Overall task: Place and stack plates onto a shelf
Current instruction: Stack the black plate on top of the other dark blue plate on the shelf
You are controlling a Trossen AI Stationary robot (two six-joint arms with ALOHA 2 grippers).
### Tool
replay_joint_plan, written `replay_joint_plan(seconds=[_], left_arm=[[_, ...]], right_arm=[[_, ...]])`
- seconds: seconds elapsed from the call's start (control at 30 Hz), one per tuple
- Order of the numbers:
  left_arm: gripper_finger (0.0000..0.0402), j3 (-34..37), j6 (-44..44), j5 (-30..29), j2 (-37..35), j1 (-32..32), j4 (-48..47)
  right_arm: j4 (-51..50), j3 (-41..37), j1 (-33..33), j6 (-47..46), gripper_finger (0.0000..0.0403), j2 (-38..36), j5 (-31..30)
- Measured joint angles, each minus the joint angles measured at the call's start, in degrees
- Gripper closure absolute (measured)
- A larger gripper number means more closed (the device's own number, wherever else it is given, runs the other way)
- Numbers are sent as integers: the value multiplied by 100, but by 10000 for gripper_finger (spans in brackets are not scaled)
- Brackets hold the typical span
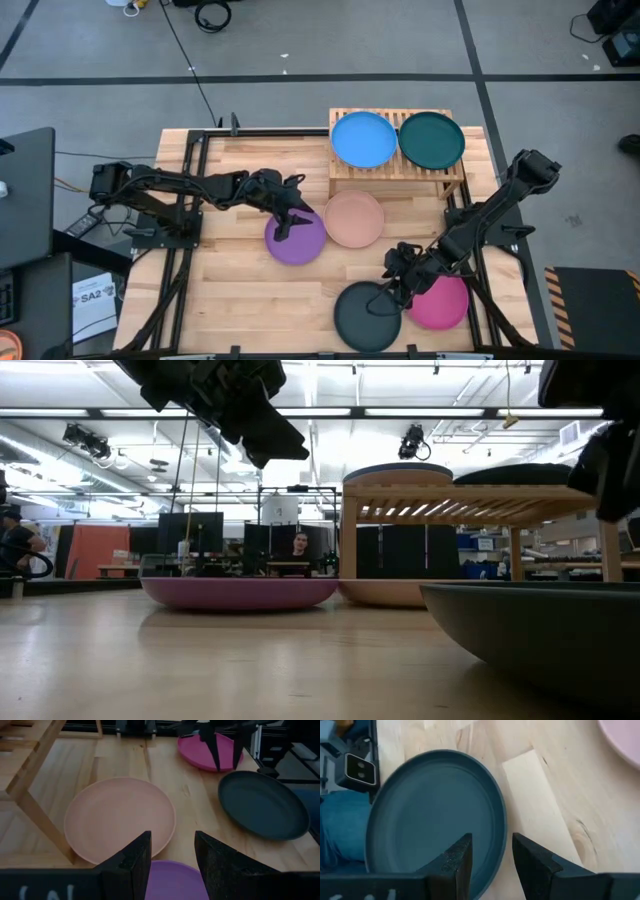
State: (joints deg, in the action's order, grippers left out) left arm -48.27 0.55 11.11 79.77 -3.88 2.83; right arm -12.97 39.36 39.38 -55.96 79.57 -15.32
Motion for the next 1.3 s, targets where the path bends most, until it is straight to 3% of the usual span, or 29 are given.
replay_joint_plan(seconds=[0.73, 1.1, 1.3], left_arm=[[244, 0, -37, -10, 2, 0, -7], [244, 0, -166, -13, 4, 0, -9], [244, 0, -183, -15, 4, 0, -9]], right_arm=[[769, -578, -293, 101, 257, 7, 31], [1926, -576, -321, 504, 257, 1242, 322], [2155, -563, -319, 476, 259, 1472, 334]])
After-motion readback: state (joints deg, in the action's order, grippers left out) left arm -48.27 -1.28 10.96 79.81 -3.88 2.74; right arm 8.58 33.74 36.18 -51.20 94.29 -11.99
